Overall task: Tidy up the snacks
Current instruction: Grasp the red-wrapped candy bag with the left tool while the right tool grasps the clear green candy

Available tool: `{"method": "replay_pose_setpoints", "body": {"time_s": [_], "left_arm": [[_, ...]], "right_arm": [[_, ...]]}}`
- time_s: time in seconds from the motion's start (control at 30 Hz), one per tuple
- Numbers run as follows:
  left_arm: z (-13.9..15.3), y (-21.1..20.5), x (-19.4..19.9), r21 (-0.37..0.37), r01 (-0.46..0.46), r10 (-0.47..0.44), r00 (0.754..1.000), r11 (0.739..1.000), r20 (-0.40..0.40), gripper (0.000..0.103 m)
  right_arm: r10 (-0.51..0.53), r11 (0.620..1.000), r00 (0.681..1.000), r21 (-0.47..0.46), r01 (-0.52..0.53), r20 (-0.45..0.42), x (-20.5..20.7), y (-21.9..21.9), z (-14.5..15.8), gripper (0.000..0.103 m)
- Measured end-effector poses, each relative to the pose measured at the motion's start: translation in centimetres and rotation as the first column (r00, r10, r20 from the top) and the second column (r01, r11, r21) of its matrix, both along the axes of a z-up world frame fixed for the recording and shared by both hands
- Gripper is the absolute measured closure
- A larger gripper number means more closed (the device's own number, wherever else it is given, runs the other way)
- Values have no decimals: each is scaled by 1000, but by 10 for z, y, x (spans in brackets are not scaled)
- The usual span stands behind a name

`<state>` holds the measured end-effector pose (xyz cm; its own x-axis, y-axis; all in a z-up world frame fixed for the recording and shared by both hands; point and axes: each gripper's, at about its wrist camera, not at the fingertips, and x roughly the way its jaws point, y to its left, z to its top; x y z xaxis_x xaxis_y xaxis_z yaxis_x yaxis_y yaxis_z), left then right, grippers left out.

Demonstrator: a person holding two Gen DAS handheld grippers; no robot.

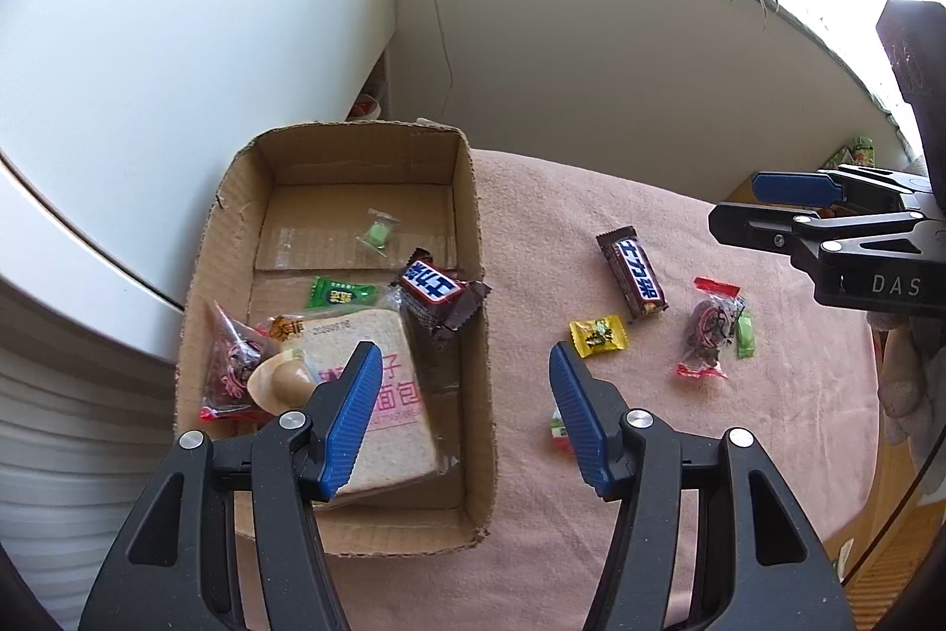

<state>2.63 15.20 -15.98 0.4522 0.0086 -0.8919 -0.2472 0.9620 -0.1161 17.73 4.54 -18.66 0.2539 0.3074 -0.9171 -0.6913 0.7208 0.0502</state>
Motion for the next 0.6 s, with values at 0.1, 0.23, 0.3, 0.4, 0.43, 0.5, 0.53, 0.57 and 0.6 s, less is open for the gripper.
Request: {"method": "replay_pose_setpoints", "body": {"time_s": [0.1,0.23,0.3,0.4,0.43,0.5,0.53,0.57,0.6], "left_arm": [[-3,-16,1,-20,31,-31,1000,999,-6,45],[-9,-39,3,-52,77,-77,997,996,-14,45],[-13,-50,6,-65,100,-101,995,993,-20,45],[-17,-68,13,-83,131,-134,991,988,-26,45],[-18,-73,15,-88,142,-145,989,986,-26,45],[-21,-84,20,-100,162,-165,986,982,-29,45],[-22,-90,23,-108,172,-176,984,979,-30,45],[-24,-95,26,-116,182,-187,982,976,-31,45],[-27,-100,30,-123,192,-197,980,974,-34,45]], "right_arm": [[-23,1000,1000,-8,23,-6,1,-26,-2,33],[-65,997,998,-31,65,-2,2,-65,-8,33],[-99,994,995,-42,99,-8,3,-86,-12,33],[-147,988,989,-59,146,-14,5,-117,-21,33],[-155,986,988,-65,153,-21,5,-126,-25,33],[-174,982,984,-84,170,-44,7,-140,-34,33],[-186,979,981,-90,180,-58,7,-147,-38,33],[-195,978,978,-89,189,-71,7,-151,-42,33],[-205,977,975,-82,198,-86,7,-156,-46,33]]}}
